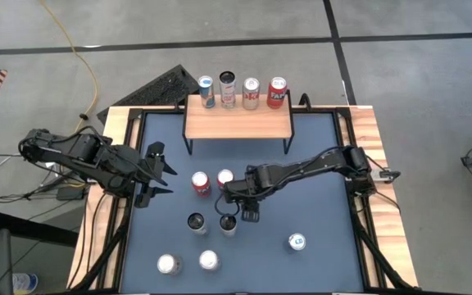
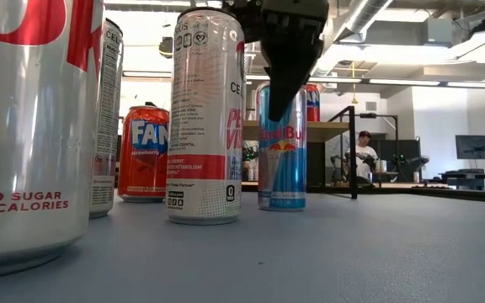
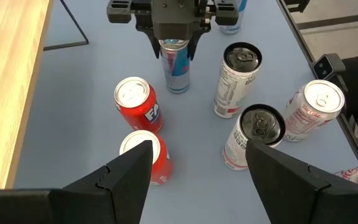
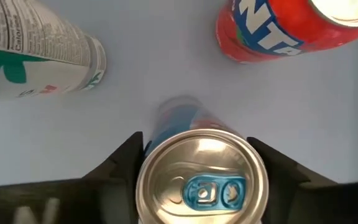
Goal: Place canned beverage on shelf
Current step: Put the top blue soda can on the shelf aligned with the other blue soda can
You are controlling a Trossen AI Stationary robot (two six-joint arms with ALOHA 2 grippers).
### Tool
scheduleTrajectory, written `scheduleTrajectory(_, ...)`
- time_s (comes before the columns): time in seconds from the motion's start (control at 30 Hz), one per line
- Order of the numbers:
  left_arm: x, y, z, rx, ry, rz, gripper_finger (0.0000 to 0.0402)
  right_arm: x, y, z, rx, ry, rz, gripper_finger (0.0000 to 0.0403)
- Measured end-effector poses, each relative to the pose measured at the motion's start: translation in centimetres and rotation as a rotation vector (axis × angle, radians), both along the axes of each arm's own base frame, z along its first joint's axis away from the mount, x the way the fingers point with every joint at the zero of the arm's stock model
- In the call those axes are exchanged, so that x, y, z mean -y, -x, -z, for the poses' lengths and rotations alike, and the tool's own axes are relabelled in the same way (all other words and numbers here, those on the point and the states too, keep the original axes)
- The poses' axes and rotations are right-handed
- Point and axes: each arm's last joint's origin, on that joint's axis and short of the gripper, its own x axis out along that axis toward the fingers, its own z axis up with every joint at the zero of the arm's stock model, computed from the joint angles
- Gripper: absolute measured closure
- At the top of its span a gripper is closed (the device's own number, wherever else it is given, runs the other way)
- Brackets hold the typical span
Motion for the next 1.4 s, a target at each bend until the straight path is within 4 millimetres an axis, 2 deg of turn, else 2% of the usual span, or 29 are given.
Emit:
scheduleTrajectory(0.03, 0.0, 0.0, 0.0, 0.0, 0.0, 0.0, 0.0153, 0.0, 0.1, -0.1, -0.005, 0.003, -0.01, 0.0204)
scheduleTrajectory(0.33, 0.0, 0.0, 0.0, 0.0, 0.001, -0.001, 0.0153, 0.4, 1.1, -0.9, -0.097, 0.033, -0.079, 0.0206)
scheduleTrajectory(0.53, 0.0, 0.0, 0.0, 0.0, 0.002, -0.001, 0.0153, 0.9, 0.9, -4.0, -0.058, 0.053, -0.142, 0.0206)
scheduleTrajectory(0.7, 0.0, 0.0, 0.0, 0.002, -0.005, -0.006, 0.0153, 2.2, 1.1, -7.8, -0.014, 0.107, -0.195, 0.0206)
scheduleTrajectory(0.9, -0.1, 0.0, 0.0, 0.006, -0.018, -0.027, 0.0153, 5.0, 2.3, -13.7, 0.09, 0.228, -0.216, 0.0206)
scheduleTrajectory(0.97, -0.1, 0.0, 0.0, 0.006, -0.014, -0.029, 0.0153, 6.1, 2.4, -14.9, 0.155, 0.254, -0.213, 0.0206)
scheduleTrajectory(1.2, -0.1, -0.1, 0.0, 0.006, -0.018, -0.028, 0.0153, 11.5, 2.8, -15.4, 0.16, 0.314, -0.17, 0.0206)
scheduleTrajectory(1.4, -0.1, -0.1, 0.0, 0.01, -0.03, -0.043, 0.0153, 14.9, 2.5, -15.9, 0.236, 0.329, -0.186, 0.0202)
